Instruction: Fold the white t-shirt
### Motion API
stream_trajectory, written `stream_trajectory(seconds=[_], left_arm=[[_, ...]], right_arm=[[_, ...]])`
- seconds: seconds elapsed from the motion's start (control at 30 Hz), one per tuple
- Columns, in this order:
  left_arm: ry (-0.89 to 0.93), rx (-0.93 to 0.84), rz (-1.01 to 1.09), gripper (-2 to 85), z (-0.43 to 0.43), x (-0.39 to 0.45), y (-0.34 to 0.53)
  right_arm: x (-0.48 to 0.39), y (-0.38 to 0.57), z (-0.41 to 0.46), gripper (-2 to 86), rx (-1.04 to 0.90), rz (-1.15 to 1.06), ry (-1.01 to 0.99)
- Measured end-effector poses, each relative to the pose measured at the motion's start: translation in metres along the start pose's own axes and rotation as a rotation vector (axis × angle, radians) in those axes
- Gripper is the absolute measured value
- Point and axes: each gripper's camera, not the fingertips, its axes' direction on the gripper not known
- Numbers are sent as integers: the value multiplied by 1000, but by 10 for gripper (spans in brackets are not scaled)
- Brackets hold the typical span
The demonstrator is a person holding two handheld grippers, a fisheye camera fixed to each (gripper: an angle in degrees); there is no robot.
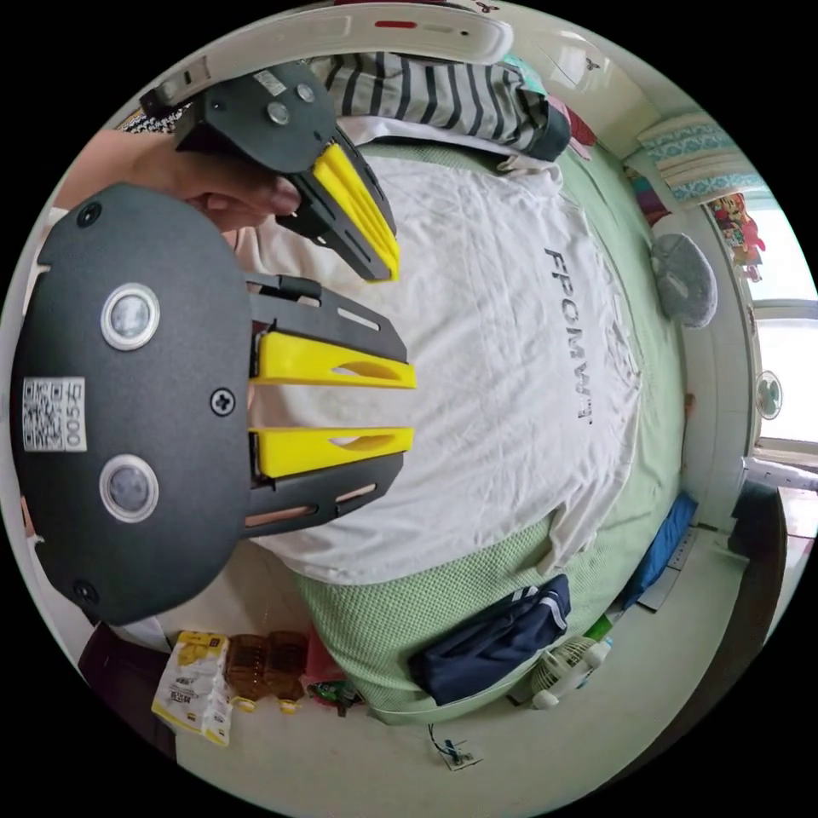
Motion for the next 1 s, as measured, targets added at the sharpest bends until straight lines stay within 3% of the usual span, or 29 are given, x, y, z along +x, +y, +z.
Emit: stream_trajectory(seconds=[0.23,0.5,0.63,0.77,1.0], left_arm=[[44,31,-48,0,-15,-13,-30],[128,220,-47,0,-51,1,-67],[196,53,-74,-1,-25,0,-68],[277,156,-48,-1,-30,3,-77],[130,205,-69,0,-27,0,-102]], right_arm=[[30,-5,-24,77,89,110,-96],[58,-9,-37,75,117,142,-67],[75,-12,-43,71,108,140,-56],[100,-19,-49,67,107,181,-140],[169,-40,-59,72,121,357,-336]])
